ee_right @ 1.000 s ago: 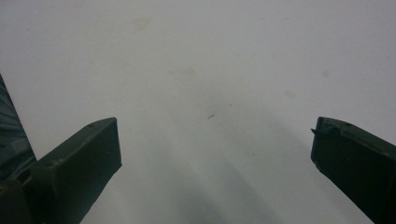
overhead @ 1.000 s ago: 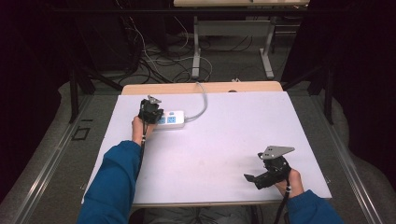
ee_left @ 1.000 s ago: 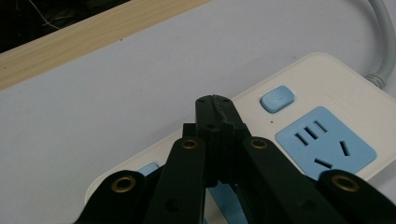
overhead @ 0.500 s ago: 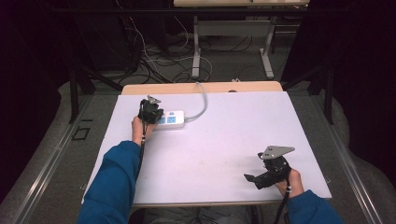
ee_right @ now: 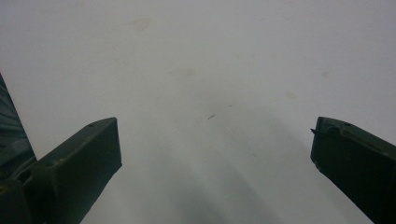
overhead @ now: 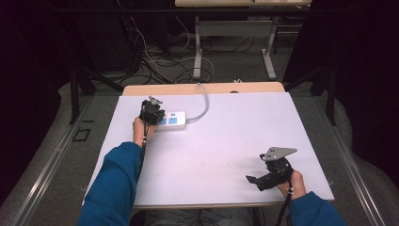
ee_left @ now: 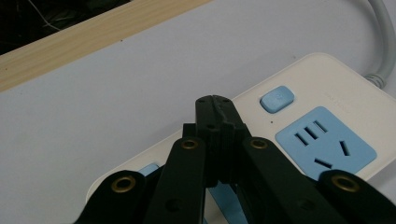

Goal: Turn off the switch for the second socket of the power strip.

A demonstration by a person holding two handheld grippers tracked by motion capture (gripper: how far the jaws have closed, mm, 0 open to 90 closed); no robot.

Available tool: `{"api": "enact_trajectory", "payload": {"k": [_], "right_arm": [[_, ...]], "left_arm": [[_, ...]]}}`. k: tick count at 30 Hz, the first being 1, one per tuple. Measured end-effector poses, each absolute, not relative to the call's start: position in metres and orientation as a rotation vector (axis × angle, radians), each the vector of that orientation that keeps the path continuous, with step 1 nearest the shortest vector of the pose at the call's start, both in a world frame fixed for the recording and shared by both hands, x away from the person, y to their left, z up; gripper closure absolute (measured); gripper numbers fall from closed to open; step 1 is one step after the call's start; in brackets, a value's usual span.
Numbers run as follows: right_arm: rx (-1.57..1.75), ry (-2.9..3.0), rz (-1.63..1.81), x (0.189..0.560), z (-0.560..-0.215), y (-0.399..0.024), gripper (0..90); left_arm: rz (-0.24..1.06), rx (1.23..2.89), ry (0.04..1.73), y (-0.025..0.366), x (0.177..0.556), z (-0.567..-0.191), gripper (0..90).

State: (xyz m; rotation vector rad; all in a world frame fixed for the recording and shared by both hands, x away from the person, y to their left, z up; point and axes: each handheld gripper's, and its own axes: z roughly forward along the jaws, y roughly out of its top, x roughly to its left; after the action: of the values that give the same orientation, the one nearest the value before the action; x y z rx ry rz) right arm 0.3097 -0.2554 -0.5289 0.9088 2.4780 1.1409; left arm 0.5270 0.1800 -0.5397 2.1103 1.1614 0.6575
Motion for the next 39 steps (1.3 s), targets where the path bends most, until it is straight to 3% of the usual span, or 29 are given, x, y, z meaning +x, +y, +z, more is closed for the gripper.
{"api": "enact_trajectory", "payload": {"k": [39], "right_arm": [[0.919,2.478,1.144,0.3094,-0.5288,-0.255,1.3]], "left_arm": [[0.666,2.1,1.167,0.1783,0.526,-0.5403,90.0]]}}
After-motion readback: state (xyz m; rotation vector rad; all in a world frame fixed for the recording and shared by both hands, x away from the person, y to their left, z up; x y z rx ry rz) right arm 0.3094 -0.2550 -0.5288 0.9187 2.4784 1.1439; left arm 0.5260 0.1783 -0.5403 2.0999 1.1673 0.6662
